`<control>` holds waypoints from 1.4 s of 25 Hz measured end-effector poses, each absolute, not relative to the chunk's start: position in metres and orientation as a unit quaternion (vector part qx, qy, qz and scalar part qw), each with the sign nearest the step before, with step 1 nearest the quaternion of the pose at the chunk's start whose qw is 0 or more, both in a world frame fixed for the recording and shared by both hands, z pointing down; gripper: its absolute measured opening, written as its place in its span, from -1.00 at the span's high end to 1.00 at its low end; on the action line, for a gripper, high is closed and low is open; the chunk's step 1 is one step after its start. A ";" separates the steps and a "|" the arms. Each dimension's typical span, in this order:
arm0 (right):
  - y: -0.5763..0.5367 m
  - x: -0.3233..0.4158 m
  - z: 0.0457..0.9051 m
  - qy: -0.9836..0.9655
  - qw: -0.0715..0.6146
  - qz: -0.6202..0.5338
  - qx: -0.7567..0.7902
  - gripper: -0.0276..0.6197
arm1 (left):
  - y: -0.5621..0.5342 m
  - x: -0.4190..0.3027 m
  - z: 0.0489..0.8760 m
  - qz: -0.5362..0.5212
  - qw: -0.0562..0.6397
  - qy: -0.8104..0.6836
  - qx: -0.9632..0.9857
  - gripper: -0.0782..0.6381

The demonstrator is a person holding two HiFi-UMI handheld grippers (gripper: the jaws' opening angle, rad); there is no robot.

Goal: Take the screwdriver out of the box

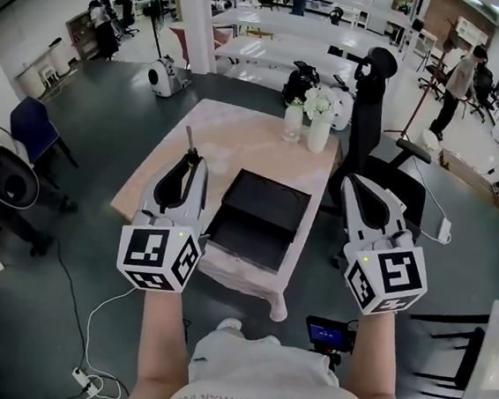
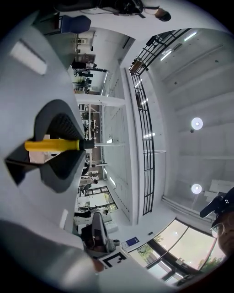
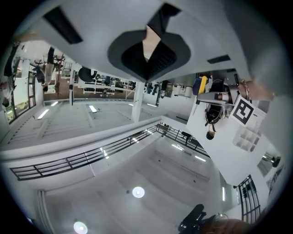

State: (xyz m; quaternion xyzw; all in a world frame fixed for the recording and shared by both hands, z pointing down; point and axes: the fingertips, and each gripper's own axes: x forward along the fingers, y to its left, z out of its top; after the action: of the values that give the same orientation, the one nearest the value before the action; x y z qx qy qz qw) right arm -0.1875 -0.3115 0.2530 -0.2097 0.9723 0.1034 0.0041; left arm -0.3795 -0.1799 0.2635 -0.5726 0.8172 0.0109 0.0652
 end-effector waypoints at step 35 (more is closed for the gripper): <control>-0.269 -0.203 0.225 0.968 0.025 0.132 -0.210 0.90 | -0.131 -0.380 0.234 0.009 0.096 0.821 -0.562 0.55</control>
State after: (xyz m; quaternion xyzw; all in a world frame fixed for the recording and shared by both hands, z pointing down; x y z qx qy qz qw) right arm -0.2031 -0.2693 0.2252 -0.2096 0.9685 0.1321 0.0252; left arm -0.3800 -0.1306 0.2338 -0.5623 0.8214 0.0088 0.0956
